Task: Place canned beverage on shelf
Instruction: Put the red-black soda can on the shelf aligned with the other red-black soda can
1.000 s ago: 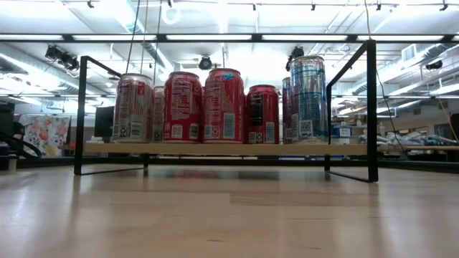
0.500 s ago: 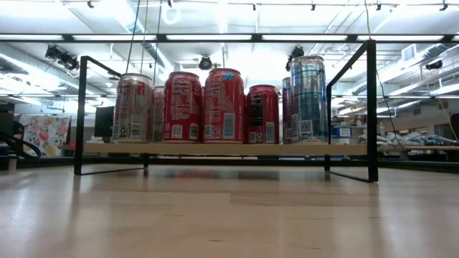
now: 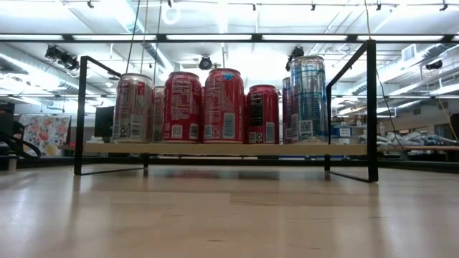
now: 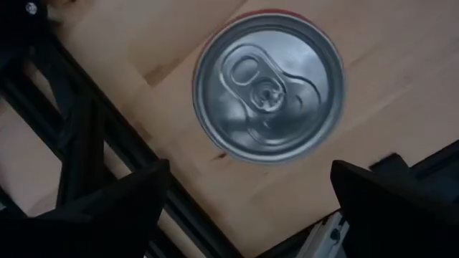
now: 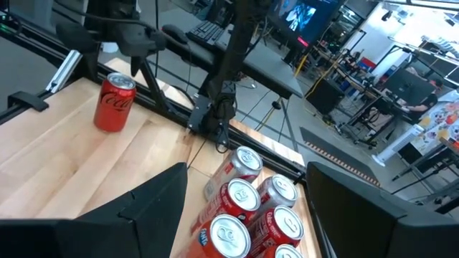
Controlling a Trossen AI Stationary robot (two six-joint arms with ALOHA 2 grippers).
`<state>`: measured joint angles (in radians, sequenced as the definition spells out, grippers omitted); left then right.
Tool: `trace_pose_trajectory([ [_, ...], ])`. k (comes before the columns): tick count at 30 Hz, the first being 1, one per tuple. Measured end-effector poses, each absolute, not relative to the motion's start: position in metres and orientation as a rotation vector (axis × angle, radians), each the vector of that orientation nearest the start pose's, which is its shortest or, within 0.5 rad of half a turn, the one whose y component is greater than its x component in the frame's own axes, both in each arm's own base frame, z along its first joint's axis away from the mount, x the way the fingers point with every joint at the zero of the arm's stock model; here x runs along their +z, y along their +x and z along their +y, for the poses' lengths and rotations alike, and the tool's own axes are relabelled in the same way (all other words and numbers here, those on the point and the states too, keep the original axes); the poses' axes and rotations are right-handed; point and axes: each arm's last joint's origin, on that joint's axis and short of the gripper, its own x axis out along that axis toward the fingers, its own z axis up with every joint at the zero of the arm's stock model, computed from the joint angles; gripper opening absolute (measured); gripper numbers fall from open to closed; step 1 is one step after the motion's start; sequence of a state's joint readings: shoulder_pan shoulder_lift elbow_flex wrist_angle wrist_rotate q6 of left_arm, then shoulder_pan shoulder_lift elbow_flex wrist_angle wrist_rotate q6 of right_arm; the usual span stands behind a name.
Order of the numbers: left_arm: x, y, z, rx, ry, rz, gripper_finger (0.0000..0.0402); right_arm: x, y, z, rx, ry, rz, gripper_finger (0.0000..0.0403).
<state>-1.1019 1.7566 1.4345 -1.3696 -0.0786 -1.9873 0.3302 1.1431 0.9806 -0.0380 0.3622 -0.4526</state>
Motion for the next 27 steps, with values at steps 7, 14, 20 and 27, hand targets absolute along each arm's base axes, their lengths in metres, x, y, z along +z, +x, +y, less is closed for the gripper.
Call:
trace_pose_trajectory([
  [7, 0.228, 0.148, -0.268, 0.754, -0.572, 1.388, 0.0395, 0.344, 0.244, 0.073, 0.011, -0.515, 0.193, 0.0297],
  [14, 0.215, 0.161, -0.254, 0.776, -0.550, 1.386, 0.0395, 0.344, 0.244, 0.073, 0.009, -0.515, 0.194, 0.0297],
  [20, 0.199, 0.174, -0.249, 0.690, -0.582, 1.462, 0.0388, 0.344, 0.244, 0.073, 0.009, -0.506, 0.198, 0.0297],
  [27, 0.195, 0.184, -0.240, 0.659, -0.551, 1.507, 0.0338, 0.342, 0.244, 0.073, 0.005, -0.493, 0.216, 0.0297],
])
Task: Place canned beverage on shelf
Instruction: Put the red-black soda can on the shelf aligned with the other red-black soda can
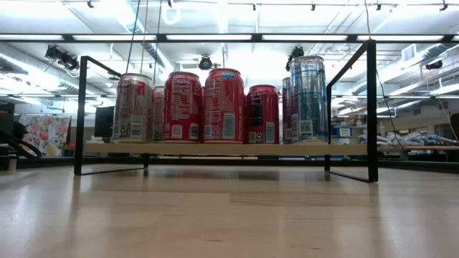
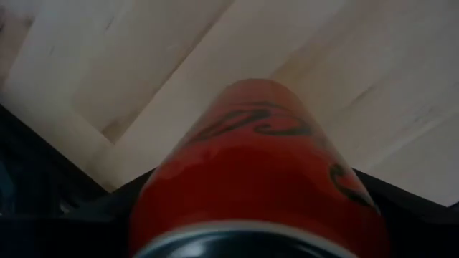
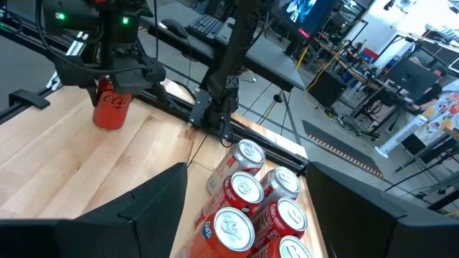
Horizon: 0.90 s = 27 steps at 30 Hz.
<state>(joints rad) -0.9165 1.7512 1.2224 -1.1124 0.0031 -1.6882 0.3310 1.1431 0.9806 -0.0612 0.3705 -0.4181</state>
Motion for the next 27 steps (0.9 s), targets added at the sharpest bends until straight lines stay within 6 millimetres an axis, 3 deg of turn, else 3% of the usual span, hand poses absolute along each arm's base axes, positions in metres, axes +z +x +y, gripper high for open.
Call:
trace_pose_trajectory([
  [4, 0.197, 0.194, -0.233, 0.610, -0.523, 1.544, 0.0312, 0.342, 0.244, 0.073, 0.004, -0.486, 0.217, 0.0297],
  [9, 0.206, 0.218, -0.219, 0.514, -0.484, 1.550, 0.0314, 0.341, 0.244, 0.073, -0.004, -0.472, 0.232, 0.0297],
  [16, 0.216, 0.263, -0.177, 0.407, -0.457, 1.532, 0.0315, 0.334, 0.231, 0.071, -0.196, -0.487, 0.365, 0.0297],
  [23, 0.239, 0.312, -0.137, 0.268, -0.515, 1.355, 0.0316, 0.334, 0.217, 0.071, -0.219, -0.425, 0.400, 0.0297],
  [27, 0.253, 0.331, -0.116, 0.274, -0.485, 1.225, 0.0316, 0.332, 0.213, 0.069, -0.225, -0.391, 0.429, 0.0297],
])
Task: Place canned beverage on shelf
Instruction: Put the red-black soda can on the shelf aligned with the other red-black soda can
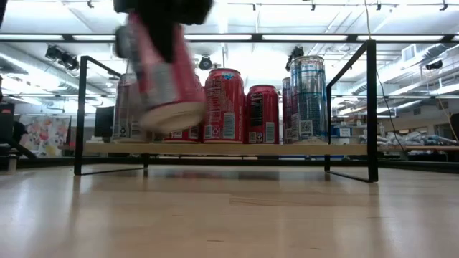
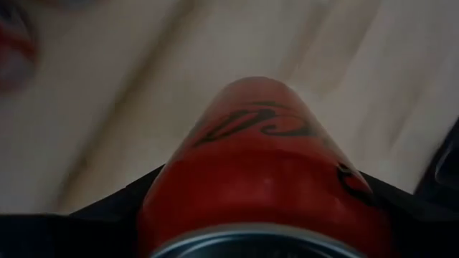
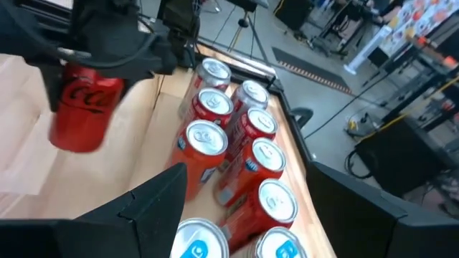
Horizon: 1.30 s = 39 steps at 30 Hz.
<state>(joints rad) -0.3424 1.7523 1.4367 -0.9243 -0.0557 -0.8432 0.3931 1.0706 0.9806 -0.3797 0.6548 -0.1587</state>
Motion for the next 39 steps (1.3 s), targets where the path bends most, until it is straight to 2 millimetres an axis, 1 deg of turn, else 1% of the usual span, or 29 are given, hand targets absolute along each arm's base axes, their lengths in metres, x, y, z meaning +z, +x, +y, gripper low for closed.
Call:
trace_pose_trajectory([
  [4, 0.266, 0.349, -0.103, 0.259, -0.453, 1.158, 0.0316, 0.330, 0.212, 0.069, -0.230, -0.367, 0.448, 0.0297],
  [8, 0.280, 0.370, -0.105, 0.197, -0.386, 1.131, 0.0316, 0.328, 0.210, 0.071, -0.232, -0.351, 0.463, 0.0297],
  [12, 0.281, 0.384, -0.104, 0.214, -0.329, 1.195, 0.0316, 0.328, 0.208, 0.077, -0.207, -0.341, 0.455, 0.0297],
  [15, 0.273, 0.395, -0.101, 0.237, -0.328, 1.229, 0.0316, 0.328, 0.206, 0.083, -0.189, -0.318, 0.447, 0.0297],
  [21, 0.242, 0.408, -0.103, 0.216, -0.340, 1.332, 0.0316, 0.328, 0.202, 0.091, -0.189, -0.310, 0.432, 0.0297],
  [26, 0.223, 0.418, -0.099, 0.191, -0.339, 1.366, 0.0316, 0.328, 0.200, 0.097, -0.179, -0.302, 0.422, 0.0297],
  [30, 0.220, 0.424, -0.101, 0.155, -0.322, 1.329, 0.0316, 0.328, 0.199, 0.099, -0.167, -0.299, 0.418, 0.0297],
  [37, 0.220, 0.421, -0.115, 0.090, -0.265, 1.331, 0.0319, 0.328, 0.196, 0.103, -0.170, -0.310, 0.412, 0.0297],
  [39, 0.216, 0.422, -0.119, 0.072, -0.243, 1.336, 0.0325, 0.328, 0.196, 0.103, -0.168, -0.313, 0.411, 0.0297],
])
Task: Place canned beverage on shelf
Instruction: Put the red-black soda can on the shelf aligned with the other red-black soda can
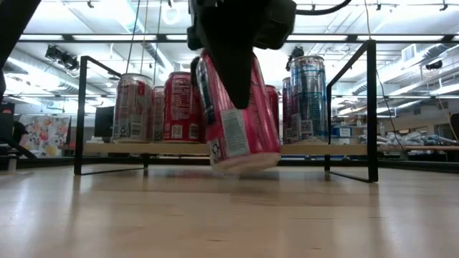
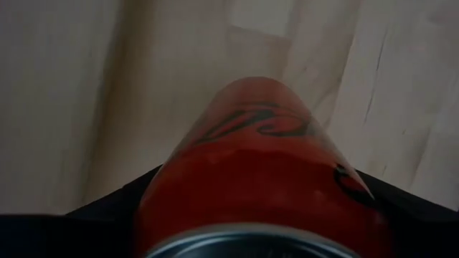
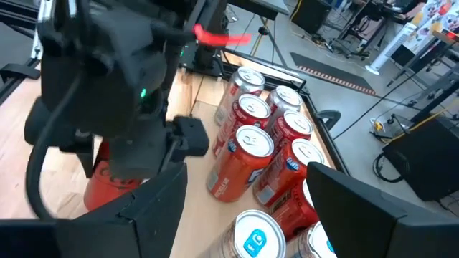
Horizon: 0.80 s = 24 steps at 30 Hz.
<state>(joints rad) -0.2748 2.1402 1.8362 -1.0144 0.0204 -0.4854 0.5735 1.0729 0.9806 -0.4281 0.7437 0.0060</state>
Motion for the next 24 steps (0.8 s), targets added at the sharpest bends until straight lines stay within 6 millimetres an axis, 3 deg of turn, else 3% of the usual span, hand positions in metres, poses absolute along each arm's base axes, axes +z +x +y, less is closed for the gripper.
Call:
trace_pose_trajectory([
  [9, 0.202, 0.422, -0.136, 0.012, -0.178, 1.353, 0.0356, 0.329, 0.196, 0.104, -0.164, -0.316, 0.406, 0.0297],
  [19, 0.202, 0.424, -0.130, 0.025, -0.181, 1.358, 0.0358, 0.329, 0.196, 0.104, -0.163, -0.317, 0.405, 0.0297],
  [24, 0.214, 0.421, -0.125, 0.046, -0.182, 1.336, 0.0358, 0.329, 0.196, 0.104, -0.163, -0.318, 0.406, 0.0297],
])
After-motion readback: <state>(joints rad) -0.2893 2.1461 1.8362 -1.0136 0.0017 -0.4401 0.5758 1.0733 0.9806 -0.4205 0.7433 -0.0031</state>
